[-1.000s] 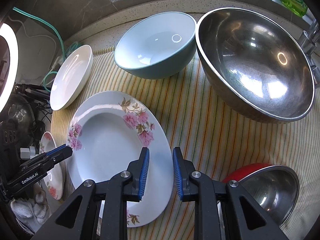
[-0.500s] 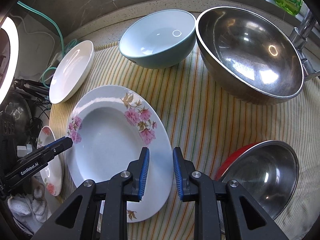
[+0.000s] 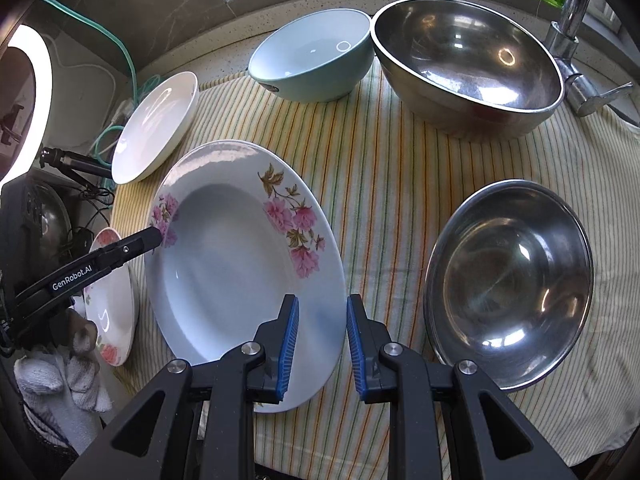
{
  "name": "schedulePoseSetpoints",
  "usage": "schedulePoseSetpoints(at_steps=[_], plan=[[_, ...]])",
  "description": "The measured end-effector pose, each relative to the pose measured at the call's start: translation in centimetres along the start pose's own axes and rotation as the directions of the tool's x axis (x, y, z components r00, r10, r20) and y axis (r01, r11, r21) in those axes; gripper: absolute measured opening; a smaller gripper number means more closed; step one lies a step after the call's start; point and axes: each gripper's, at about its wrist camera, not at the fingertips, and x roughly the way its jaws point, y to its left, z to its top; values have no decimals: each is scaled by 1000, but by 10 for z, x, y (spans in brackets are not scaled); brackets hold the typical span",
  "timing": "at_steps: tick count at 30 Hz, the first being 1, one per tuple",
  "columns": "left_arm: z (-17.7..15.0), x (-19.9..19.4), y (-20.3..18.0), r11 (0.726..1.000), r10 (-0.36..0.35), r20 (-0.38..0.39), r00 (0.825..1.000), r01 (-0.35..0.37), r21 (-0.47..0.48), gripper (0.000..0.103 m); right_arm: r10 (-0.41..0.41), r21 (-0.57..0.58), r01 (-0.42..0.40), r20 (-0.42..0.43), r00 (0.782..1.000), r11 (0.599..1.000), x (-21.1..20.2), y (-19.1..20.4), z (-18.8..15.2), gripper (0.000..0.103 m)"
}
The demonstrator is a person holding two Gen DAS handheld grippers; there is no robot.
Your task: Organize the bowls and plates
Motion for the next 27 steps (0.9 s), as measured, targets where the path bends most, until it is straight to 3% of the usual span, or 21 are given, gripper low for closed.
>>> schedulePoseSetpoints(at_steps=[12, 14, 17, 19, 21, 23, 27], plan=[[4, 2, -19, 998, 8, 3, 1000, -8, 64, 25, 38, 55, -37, -12, 999, 998, -7, -6, -34, 22], [3, 7, -25, 995, -72, -46, 996, 75, 64, 19, 55, 41, -54, -4, 998, 998, -11, -4, -41, 22], [-2, 12, -44, 991, 7, -14, 1000, -5, 135, 16, 115, 58, -113, -36, 993, 992, -6, 1, -46, 21], [-3, 12, -47, 992, -43, -30, 999, 46, 118, 16, 110, 52, -108, -50, 993, 993, 0, 3, -52, 21], [-3, 2, -47, 993, -32, 14, 999, 30, 116, 16, 90, 55, -88, -47, 995, 995, 5, 2, -60, 21], [-3, -6, -46, 993, -31, 34, 999, 26, 118, 16, 131, 76, -127, -55, 990, 989, 7, -1, -65, 11], [2, -13, -32, 994, 1, 45, 999, -6, 111, 16, 103, 63, -101, -31, 994, 993, 5, -2, -76, 11]])
